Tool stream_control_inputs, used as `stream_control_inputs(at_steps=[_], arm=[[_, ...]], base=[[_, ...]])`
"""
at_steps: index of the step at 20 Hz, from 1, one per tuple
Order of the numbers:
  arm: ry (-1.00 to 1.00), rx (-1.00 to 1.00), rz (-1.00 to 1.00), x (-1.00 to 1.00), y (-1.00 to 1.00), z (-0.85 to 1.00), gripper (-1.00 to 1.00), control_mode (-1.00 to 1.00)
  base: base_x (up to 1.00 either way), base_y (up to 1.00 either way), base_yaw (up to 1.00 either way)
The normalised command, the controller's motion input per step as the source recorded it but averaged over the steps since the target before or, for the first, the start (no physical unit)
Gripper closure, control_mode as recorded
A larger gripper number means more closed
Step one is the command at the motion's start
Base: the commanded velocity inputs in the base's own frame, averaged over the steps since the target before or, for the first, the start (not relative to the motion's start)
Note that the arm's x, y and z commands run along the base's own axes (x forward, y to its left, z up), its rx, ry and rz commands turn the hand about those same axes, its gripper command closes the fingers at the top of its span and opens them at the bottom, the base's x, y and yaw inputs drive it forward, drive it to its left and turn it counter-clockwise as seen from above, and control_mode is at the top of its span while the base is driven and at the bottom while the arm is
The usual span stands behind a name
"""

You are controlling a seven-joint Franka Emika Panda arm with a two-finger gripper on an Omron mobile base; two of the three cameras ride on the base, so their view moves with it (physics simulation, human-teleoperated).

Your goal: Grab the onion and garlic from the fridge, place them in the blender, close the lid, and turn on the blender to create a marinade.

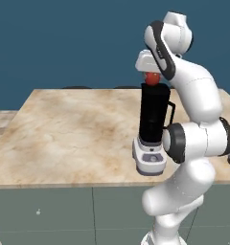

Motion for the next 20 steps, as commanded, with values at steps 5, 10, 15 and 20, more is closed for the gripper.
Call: stream_control_inputs(at_steps=[5, 10, 15, 20], arm=[[-0.01, -0.02, 0.00, -0.35, 0.00, -0.35, 1.00, -1.00], [-0.13, -0.01, 0.02, -0.81, 0.00, -0.25, 1.00, -1.00], [-0.11, 0.00, 0.01, -0.78, 0.00, -0.27, 1.00, -1.00], [0.02, -0.03, 0.00, -0.01, 0.00, -0.33, 1.00, -1.00]], base=[[0.00, 0.00, 0.00], [0.00, 0.00, 0.00], [0.00, 0.00, 0.00], [0.00, 0.00, 0.00]])
